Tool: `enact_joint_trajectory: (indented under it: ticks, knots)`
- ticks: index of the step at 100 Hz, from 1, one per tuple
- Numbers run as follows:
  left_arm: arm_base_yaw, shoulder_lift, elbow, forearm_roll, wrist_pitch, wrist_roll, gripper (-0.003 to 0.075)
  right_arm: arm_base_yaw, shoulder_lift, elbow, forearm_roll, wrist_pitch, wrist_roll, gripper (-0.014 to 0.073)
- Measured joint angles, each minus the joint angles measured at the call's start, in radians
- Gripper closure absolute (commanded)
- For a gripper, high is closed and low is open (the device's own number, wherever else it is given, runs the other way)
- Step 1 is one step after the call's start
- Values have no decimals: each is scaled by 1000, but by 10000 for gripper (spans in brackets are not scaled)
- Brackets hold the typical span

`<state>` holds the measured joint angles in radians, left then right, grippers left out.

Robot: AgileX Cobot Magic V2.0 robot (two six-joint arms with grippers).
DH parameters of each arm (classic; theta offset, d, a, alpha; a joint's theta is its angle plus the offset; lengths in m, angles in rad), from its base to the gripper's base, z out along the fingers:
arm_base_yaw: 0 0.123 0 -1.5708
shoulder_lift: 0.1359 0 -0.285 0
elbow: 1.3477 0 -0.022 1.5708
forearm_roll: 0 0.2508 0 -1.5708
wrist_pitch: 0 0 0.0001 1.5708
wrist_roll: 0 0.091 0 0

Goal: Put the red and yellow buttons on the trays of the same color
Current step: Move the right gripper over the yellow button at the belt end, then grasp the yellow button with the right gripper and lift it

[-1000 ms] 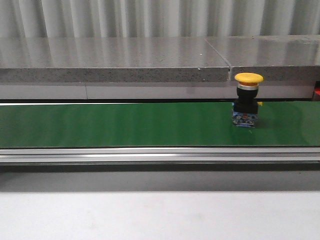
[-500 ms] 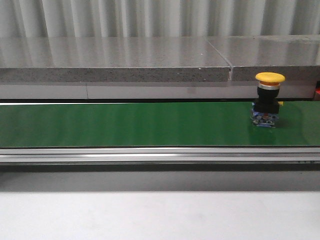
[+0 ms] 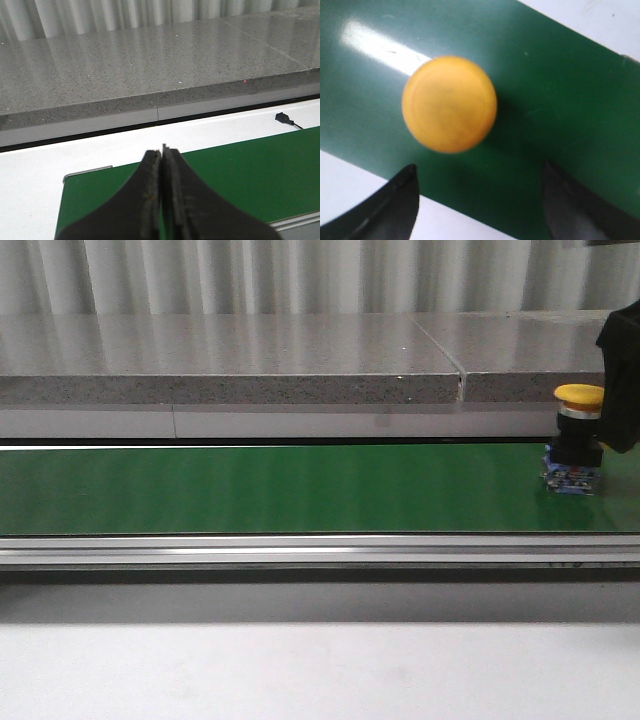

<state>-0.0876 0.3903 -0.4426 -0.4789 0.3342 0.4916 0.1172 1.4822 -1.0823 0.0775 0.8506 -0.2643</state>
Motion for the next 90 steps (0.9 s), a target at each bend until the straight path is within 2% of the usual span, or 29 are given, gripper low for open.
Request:
enact_joint_trajectory:
  ticks: [38, 45, 60, 67, 90]
  knots:
    - [0, 0, 0, 0, 0, 0, 740, 0, 63, 0, 4, -133, -2, 90]
    - [0, 0, 0, 0, 0, 0, 740, 0, 69, 0, 4, -146, -2, 148]
    - [0, 0, 0, 0, 0, 0, 740, 0, 78, 0, 4, -142, -2, 422]
    - [0, 0, 0, 0, 0, 0, 740, 0, 78, 0, 4, -134, -4, 498]
    - [0, 0, 0, 0, 0, 0, 740, -20, 76, -61, 6, -23, 25, 515]
